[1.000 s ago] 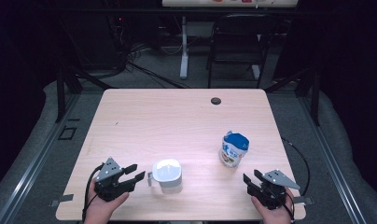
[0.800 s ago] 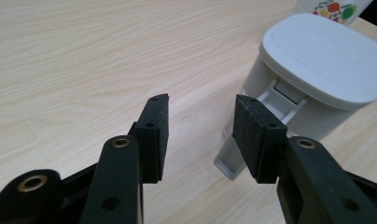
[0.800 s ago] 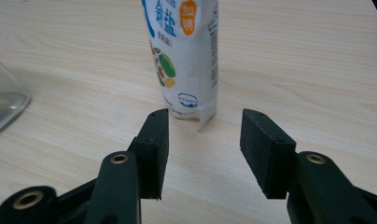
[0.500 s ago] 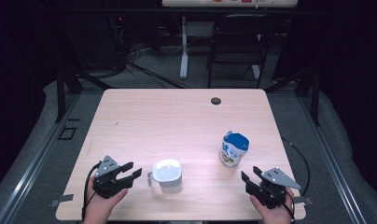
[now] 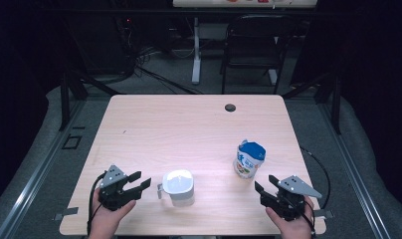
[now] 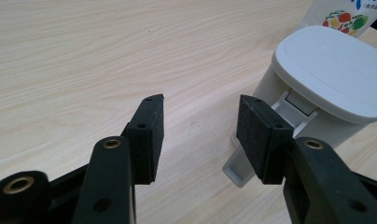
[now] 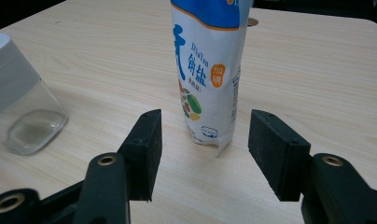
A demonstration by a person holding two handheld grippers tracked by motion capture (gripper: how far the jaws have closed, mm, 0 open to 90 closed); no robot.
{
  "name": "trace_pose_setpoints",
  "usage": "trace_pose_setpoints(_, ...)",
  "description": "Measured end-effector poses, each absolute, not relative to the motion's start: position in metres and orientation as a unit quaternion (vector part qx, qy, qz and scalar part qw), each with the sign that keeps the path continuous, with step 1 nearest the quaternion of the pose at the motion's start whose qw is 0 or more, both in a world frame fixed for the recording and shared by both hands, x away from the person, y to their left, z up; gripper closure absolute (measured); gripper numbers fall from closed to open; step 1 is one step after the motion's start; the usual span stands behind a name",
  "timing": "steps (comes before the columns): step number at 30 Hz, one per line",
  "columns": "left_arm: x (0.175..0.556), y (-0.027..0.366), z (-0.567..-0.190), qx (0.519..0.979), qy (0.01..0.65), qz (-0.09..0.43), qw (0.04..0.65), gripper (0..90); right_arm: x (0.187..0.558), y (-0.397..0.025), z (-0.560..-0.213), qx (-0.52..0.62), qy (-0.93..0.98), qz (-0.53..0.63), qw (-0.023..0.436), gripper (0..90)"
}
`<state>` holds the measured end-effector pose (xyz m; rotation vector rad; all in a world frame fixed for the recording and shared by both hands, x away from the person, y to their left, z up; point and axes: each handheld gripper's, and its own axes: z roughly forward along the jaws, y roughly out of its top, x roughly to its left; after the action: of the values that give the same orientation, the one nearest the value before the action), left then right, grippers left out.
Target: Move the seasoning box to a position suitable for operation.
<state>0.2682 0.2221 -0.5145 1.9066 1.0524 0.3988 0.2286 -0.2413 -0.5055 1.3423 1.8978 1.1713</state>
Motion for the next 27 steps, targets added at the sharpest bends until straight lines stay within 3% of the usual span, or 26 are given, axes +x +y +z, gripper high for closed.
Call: trace_pose_setpoints(27, 0.270, 0.223, -0.516, 0.770, 0.426, 0.164, 0.446, 50.7, 0.273, -0.239, -0.482, 0.469, 0.712, 0.447, 0.270, 47.4)
